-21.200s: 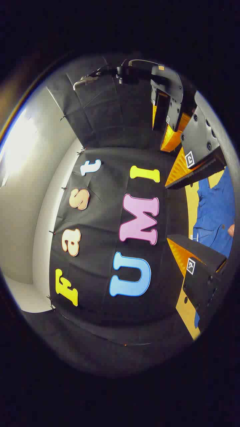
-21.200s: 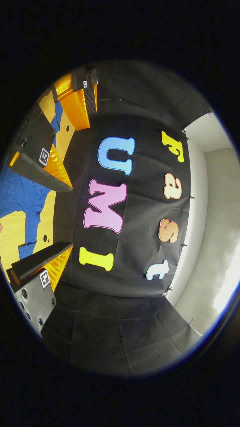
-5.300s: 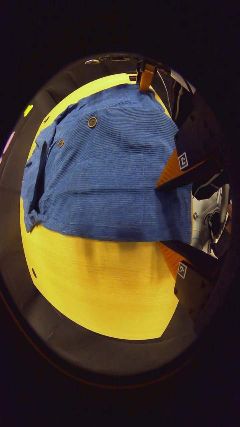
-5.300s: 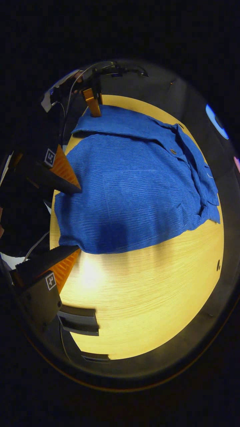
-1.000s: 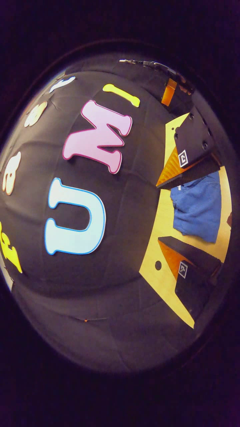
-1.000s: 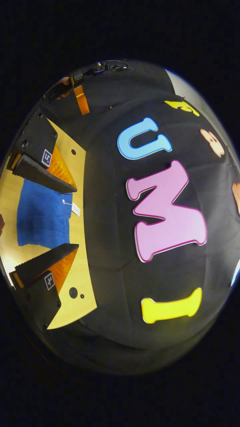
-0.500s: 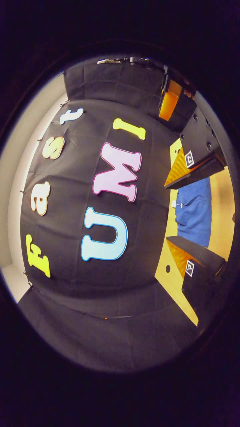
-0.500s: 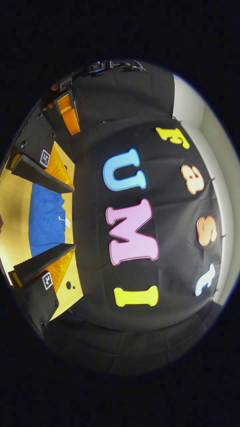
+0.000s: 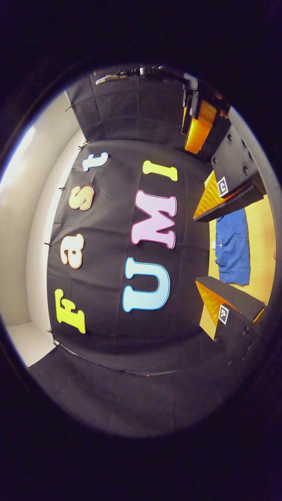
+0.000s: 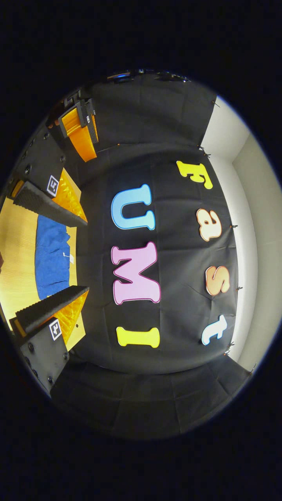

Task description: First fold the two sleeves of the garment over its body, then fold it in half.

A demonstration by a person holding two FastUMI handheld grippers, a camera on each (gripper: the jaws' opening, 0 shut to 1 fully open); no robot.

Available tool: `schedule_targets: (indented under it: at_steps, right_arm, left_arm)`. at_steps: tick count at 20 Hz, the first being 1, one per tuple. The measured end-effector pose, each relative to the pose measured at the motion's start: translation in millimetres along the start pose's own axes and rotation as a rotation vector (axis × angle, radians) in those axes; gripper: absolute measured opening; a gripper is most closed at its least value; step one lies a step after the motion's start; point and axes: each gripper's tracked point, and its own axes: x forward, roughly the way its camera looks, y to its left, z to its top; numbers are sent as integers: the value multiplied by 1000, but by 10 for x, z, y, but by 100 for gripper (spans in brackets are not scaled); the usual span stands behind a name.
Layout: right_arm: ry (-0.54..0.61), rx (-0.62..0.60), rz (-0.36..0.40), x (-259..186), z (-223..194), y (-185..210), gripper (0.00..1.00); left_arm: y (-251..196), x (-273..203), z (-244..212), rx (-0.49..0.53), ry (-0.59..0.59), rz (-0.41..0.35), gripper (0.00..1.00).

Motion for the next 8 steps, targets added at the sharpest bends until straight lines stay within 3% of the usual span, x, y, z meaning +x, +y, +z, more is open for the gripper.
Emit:
schedule_targets:
  at_steps: [3,4,8]
  right_arm:
    - [-44,-31,18,-98,122,75,97]
    - [-47,-38,35,-105,122,84,86]
    - [-60,-60,97,-79,275,29,86]
  left_arm:
    - [56,-160,171,63,-65,51,82]
    - [33,-183,231,86,-93,62,82]
    - [-106,-274,404,126,-162,103,80]
